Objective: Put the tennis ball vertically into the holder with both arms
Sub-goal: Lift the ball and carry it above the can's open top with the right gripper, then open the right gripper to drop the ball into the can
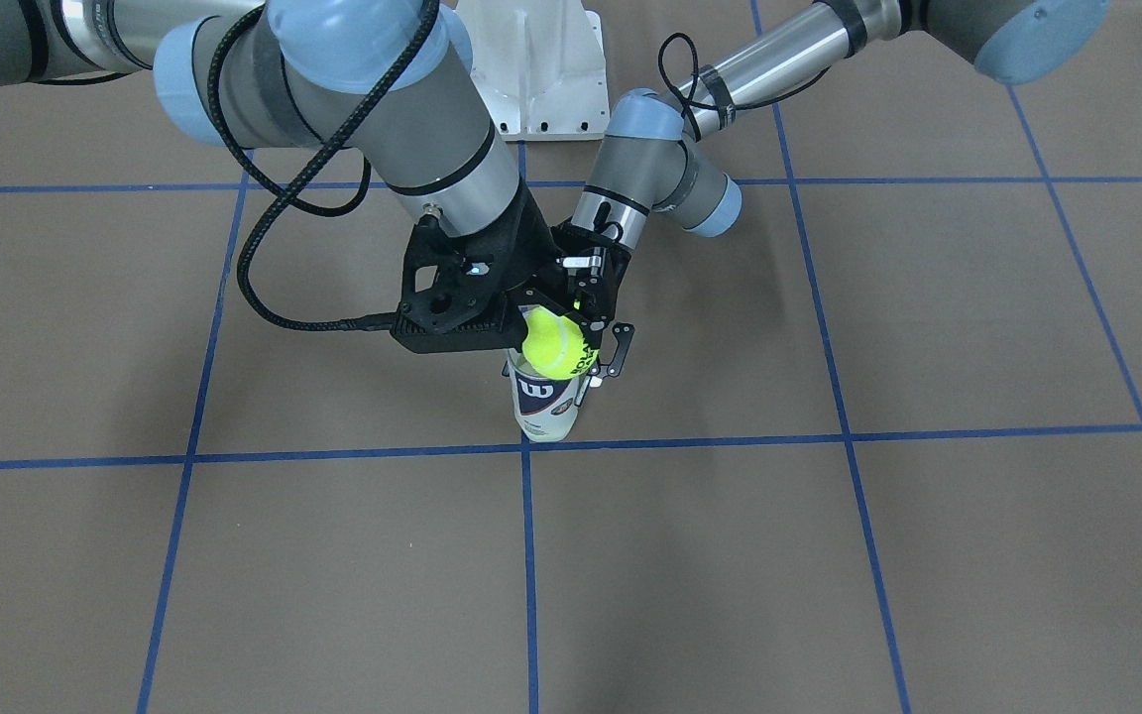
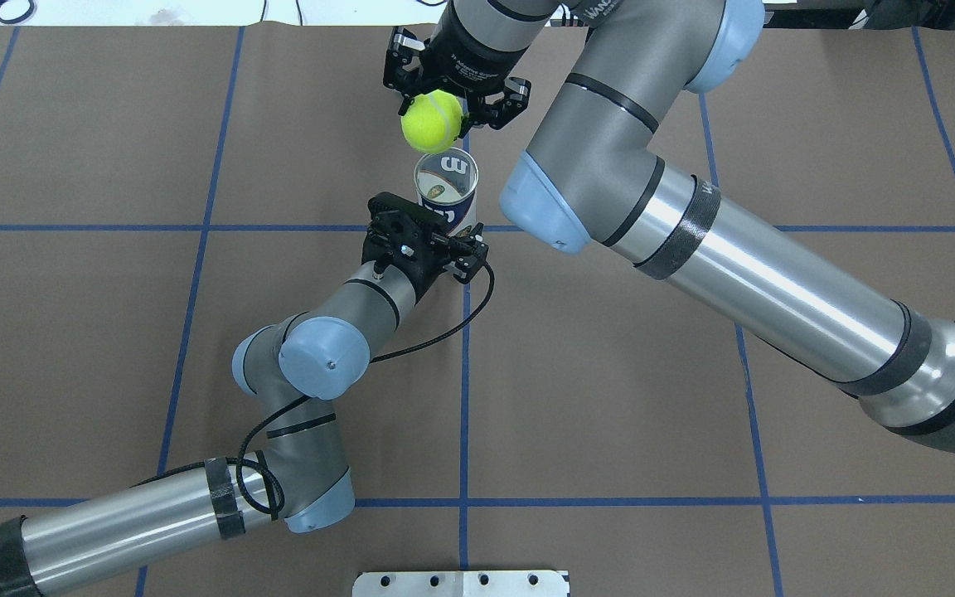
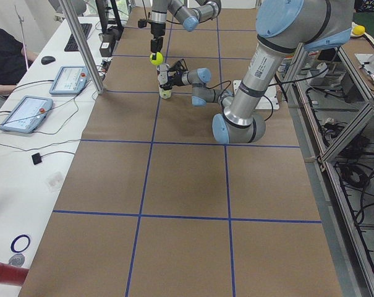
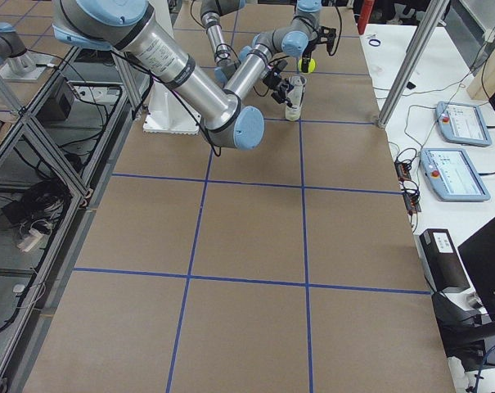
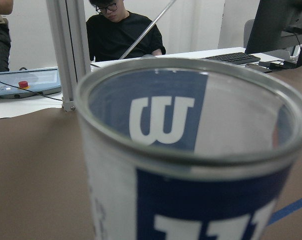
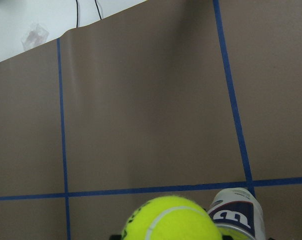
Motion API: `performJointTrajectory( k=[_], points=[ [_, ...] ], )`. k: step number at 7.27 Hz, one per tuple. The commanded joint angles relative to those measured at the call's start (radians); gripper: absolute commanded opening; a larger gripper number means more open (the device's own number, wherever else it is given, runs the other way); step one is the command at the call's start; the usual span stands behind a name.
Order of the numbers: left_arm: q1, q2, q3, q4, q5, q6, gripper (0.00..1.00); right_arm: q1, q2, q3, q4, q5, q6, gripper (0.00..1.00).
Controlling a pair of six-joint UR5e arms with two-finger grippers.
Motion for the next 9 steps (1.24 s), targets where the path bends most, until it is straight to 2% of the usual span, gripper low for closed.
performJointTrajectory(
  k=[1, 5, 6, 7, 9],
  points=[
    [0.0, 0.001, 0.001, 0.0, 0.0, 0.0, 0.91, -0.012, -0.007, 0.038, -0.06, 0.003, -0.001, 0.0],
    [0.0, 0.001, 0.001, 0.0, 0.0, 0.0, 0.91, -0.036, -0.007, 0.037, -0.076, -0.031, 0.001, 0.0],
    [0.0, 0.001, 0.0, 0.0, 0.0, 0.0, 0.91, -0.044, -0.013, 0.038, -0.076, -0.037, 0.001, 0.83],
    [0.0, 0.001, 0.0, -0.002, 0.0, 0.0, 0.91, -0.046, -0.014, 0.043, -0.076, -0.054, -0.001, 0.99],
    [0.0, 0.003, 0.0, -0.002, 0.0, 0.0, 0.91, -0.046, -0.017, 0.049, -0.076, -0.049, -0.001, 0.99]
  ],
)
